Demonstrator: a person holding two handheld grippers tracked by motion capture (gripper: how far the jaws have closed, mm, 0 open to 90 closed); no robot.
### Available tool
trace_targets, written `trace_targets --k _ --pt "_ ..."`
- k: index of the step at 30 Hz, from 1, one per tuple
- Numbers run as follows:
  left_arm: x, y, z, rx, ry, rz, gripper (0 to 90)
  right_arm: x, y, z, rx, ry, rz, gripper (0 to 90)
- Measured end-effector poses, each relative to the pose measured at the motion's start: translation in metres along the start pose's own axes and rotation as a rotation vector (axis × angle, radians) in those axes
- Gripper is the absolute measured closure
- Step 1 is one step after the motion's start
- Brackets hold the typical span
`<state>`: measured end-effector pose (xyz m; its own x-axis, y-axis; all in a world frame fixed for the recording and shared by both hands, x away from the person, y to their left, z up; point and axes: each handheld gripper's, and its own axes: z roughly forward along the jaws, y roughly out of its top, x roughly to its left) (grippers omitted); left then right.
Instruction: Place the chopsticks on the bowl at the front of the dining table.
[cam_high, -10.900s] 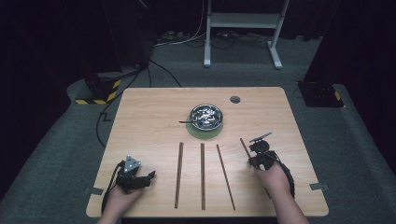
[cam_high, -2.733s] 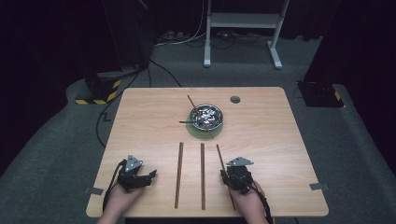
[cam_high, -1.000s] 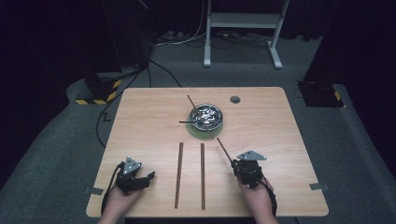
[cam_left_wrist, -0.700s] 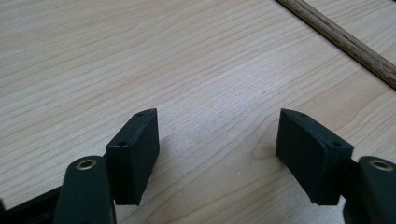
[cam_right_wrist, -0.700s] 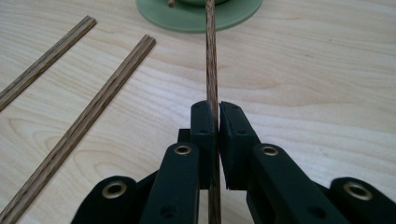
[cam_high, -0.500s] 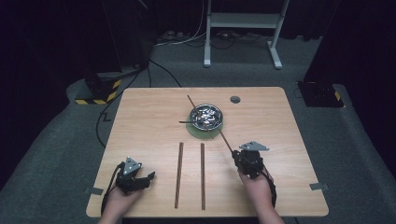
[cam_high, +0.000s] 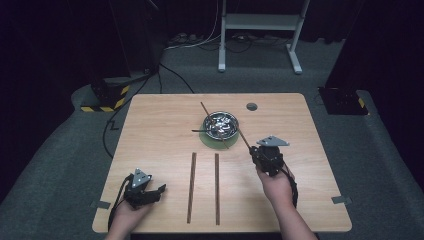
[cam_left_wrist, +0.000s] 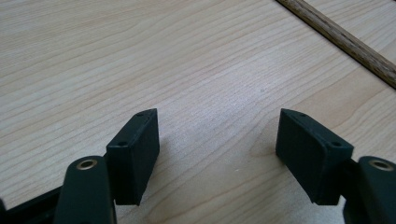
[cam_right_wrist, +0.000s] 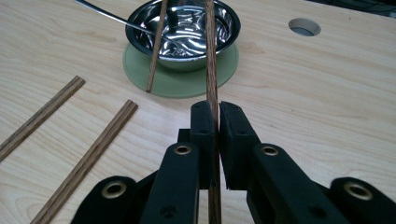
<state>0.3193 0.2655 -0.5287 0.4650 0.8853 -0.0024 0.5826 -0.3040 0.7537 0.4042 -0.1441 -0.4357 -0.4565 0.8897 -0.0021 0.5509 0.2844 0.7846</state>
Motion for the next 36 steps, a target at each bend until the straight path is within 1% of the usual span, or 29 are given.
trace_targets --k 2,3,6,11,14,15,19,21,24,26,27,31,36 --pt "0.0 0.0 0.0 0.0 0.003 0.002 30.3 0.0 0.002 0.001 0.001 0.004 0.002 84.3" --pt "0.0 0.0 0.0 0.0 0.002 0.003 30.4 0.0 0.004 0.002 0.003 0.009 -0.005 84.2" --pt "0.0 0.0 0.0 0.0 -0.002 0.0 30.4 0.001 0.013 0.009 0.003 0.0 -0.034 84.2" --pt "0.0 0.0 0.0 0.0 -0.002 0.0 30.4 0.0 0.02 0.015 0.015 0.007 -0.039 84.3" --pt "0.0 0.0 0.0 0.0 -0.003 0.001 30.4 -0.001 0.024 0.022 0.02 0.002 -0.054 84.3" --pt "0.0 0.0 0.0 0.0 -0.003 0.001 30.6 -0.001 0.024 0.022 0.02 0.002 -0.054 84.3" --pt "0.0 0.0 0.0 0.0 -0.003 0.001 30.5 0.0 0.029 0.032 0.026 0.015 -0.037 84.4" --pt "0.0 0.0 0.0 0.0 -0.003 0.001 30.5 0.0 0.031 0.034 0.025 0.02 -0.039 84.3" --pt "0.0 -0.001 -0.001 0.001 -0.003 0.001 30.6 0.0 0.035 0.041 0.029 0.023 -0.042 84.3" --pt "0.0 -0.001 -0.001 0.0 -0.003 0.005 30.5 0.0 0.037 0.046 0.035 0.025 -0.031 84.3" --pt "0.0 -0.001 -0.001 0.0 -0.002 0.003 30.5 -0.001 0.04 0.052 0.041 0.028 -0.023 84.3" --pt "0.0 -0.001 -0.001 0.0 -0.003 0.0 30.6 -0.001 0.044 0.061 0.054 0.033 -0.012 84.3" --pt "0.0 -0.001 -0.001 0.001 -0.003 0.005 30.5 -0.002 0.049 0.07 0.055 0.04 -0.003 84.3"
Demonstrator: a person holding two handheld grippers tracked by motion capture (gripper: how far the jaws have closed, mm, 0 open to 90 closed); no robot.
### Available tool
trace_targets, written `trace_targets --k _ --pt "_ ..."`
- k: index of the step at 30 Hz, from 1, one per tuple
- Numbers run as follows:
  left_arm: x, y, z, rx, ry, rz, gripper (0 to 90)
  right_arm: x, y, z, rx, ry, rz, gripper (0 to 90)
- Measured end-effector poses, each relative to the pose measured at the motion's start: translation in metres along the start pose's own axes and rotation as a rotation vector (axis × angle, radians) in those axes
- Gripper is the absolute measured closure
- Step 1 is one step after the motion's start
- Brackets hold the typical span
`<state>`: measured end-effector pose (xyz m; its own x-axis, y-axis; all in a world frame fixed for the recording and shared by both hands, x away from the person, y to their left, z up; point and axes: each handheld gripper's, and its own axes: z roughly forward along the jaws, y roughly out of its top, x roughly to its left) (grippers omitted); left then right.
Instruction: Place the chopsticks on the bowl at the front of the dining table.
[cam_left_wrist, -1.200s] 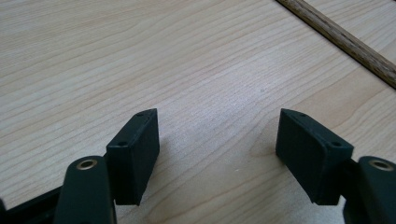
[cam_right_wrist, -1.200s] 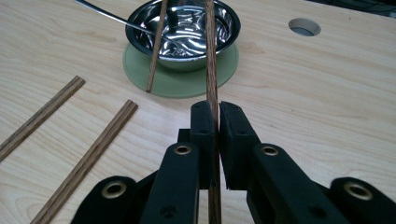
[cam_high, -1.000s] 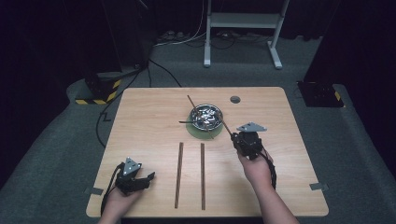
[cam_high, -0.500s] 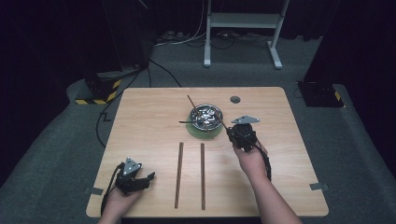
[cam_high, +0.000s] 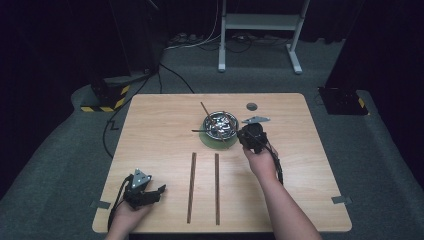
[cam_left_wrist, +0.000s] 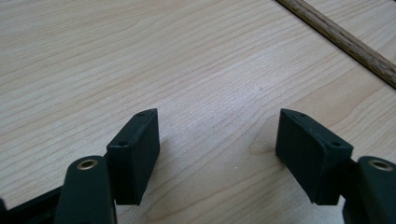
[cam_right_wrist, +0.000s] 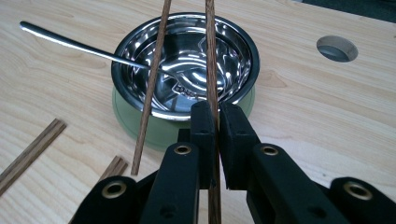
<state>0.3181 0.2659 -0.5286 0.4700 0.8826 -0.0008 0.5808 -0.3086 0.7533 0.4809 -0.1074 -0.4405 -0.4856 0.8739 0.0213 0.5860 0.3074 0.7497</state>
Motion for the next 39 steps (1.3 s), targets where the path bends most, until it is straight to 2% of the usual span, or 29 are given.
trace_targets --k 7,17,28,39 --pt "0.0 0.0 0.0 0.0 -0.001 -0.003 30.5 0.0 0.014 0.016 0.018 0.005 0.024 84.3" --pt "0.0 0.0 0.0 0.003 -0.001 0.0 30.6 0.002 0.034 0.042 0.039 -0.003 0.03 84.3" --pt "0.0 0.0 0.0 0.003 -0.004 0.0 30.7 0.007 0.048 0.067 0.062 -0.01 0.03 84.2" --pt "0.0 -0.001 0.0 -0.002 -0.005 0.001 30.8 0.01 0.059 0.084 0.084 -0.014 0.04 84.3"
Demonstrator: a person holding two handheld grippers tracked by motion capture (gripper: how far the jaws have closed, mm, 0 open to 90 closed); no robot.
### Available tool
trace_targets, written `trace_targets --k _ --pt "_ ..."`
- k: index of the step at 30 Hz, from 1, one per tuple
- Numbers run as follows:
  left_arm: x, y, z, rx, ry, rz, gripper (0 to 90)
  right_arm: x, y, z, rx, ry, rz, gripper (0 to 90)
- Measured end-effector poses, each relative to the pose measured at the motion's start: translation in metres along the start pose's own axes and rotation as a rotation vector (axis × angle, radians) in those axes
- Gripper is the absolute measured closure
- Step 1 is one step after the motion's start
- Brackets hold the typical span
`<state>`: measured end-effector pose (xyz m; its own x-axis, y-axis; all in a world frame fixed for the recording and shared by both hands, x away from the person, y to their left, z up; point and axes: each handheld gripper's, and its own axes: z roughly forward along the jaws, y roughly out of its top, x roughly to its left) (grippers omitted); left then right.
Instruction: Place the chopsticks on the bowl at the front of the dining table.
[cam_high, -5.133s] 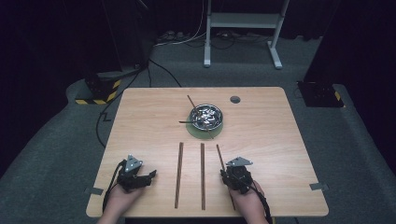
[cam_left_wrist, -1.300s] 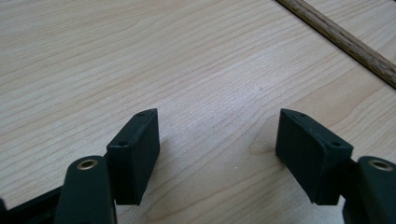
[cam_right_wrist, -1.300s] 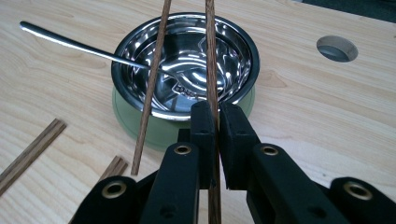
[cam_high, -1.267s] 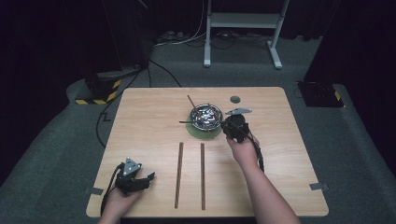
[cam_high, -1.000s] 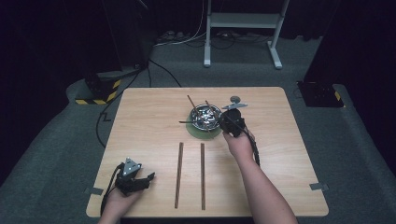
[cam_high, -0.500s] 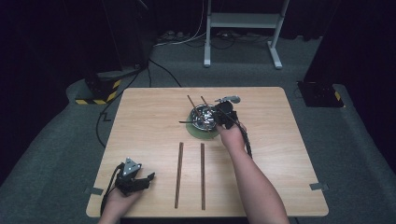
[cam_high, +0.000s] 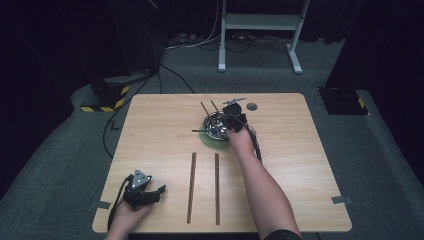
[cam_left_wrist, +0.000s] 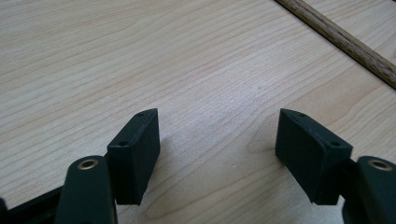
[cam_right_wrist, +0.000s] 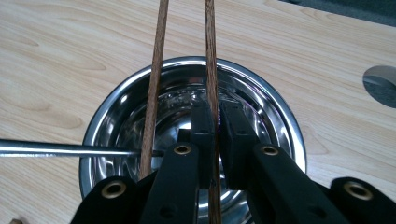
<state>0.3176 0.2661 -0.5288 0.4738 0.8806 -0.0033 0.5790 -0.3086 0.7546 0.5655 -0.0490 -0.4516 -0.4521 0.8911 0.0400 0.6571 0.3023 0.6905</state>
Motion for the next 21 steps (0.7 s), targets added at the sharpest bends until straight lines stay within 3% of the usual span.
trace_targets --k 12,21 --pt "0.0 0.0 0.0 0.001 -0.003 -0.002 31.0 0.009 0.009 0.01 0.02 0.002 -0.018 84.1" --pt "0.0 0.0 0.0 0.0 -0.003 -0.001 31.1 0.007 0.008 0.015 0.028 0.005 0.005 84.1"
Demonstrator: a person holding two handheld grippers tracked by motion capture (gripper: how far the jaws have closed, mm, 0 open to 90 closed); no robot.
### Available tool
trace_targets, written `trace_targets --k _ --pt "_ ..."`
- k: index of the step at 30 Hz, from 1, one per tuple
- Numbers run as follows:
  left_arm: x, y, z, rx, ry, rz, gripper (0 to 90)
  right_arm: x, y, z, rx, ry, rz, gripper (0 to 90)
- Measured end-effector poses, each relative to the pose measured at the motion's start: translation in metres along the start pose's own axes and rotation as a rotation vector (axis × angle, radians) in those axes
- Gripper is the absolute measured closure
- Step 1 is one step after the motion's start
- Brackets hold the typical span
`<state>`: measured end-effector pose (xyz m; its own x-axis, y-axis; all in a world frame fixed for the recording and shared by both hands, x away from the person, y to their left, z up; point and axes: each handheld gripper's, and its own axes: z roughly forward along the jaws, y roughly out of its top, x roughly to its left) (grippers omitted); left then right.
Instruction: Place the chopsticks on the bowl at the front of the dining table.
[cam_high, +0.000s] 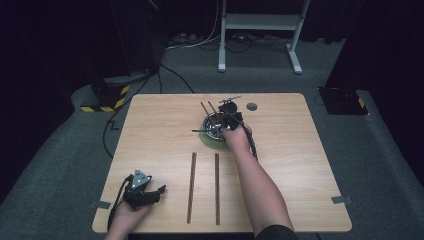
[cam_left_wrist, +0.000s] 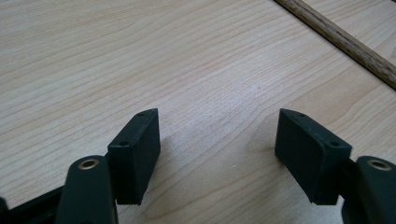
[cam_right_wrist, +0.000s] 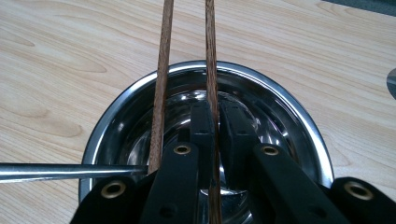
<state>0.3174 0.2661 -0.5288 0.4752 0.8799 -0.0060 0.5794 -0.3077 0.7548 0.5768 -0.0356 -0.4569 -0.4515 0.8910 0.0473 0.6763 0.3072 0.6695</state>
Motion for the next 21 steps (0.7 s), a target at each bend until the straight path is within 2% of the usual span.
trace_targets --k 12,18,21 --pt "0.0 0.0 0.0 0.001 0.0 -0.001 31.1 0.002 -0.001 0.003 0.006 0.018 -0.004 83.6" --pt "0.0 0.0 0.0 0.0 0.0 0.0 31.1 0.005 0.001 -0.009 -0.029 0.038 -0.011 76.7" --pt "0.0 0.0 0.0 -0.001 -0.001 0.002 31.1 0.005 0.0 -0.015 -0.038 0.035 -0.023 76.8"
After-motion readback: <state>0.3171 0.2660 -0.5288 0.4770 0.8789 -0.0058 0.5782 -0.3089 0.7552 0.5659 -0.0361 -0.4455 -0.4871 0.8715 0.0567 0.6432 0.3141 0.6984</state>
